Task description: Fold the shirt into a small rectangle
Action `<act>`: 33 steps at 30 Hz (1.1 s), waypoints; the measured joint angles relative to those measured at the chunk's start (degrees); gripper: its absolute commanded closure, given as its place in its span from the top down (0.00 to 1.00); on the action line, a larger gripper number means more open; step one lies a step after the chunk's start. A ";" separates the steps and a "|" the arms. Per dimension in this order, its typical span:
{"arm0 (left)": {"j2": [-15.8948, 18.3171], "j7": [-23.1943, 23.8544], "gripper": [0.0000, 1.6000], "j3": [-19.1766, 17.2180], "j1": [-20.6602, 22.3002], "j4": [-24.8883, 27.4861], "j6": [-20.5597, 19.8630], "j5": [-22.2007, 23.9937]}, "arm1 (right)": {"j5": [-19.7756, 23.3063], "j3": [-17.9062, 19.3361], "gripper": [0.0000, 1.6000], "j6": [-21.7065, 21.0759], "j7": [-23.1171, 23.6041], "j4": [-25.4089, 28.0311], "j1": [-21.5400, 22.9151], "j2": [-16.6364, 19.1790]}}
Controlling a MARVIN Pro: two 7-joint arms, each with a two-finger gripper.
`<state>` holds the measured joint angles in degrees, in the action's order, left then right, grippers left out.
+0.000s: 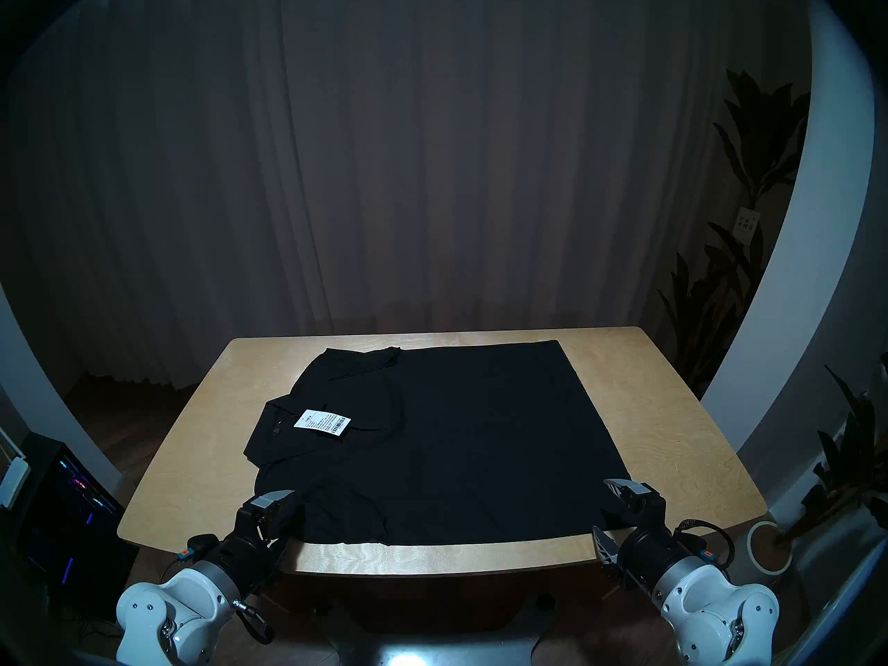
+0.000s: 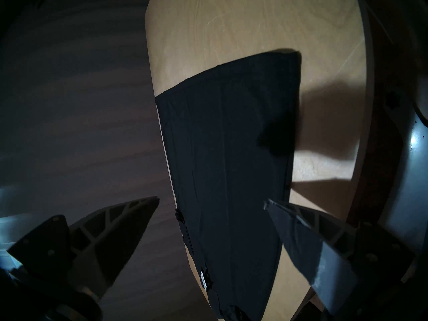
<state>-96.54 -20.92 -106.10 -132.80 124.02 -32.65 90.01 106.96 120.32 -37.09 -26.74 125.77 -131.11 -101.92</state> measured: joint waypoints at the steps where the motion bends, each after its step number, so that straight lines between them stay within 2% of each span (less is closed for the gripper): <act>1: 0.27 -1.38 1.00 -0.09 0.29 0.29 -0.39 0.50 | -0.29 0.09 1.00 0.30 0.00 -0.04 0.04 -0.10; 15: 1.27 -11.78 1.00 -1.62 0.07 4.03 -2.71 4.72 | -1.03 0.46 1.00 2.02 -1.31 -1.58 1.69 -0.18; 26: 1.38 -15.24 1.00 -1.11 1.10 3.72 -2.83 6.06 | -1.09 0.96 1.00 3.16 -2.51 -3.16 3.19 0.51; 33: 1.64 -19.07 1.00 -0.73 2.85 3.36 -2.81 6.79 | -2.09 0.96 1.00 3.98 -4.02 -2.86 3.79 0.84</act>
<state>-94.90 -39.99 -106.83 -129.95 127.38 -35.47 96.80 104.87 121.28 -33.11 -30.76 122.91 -127.32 -101.08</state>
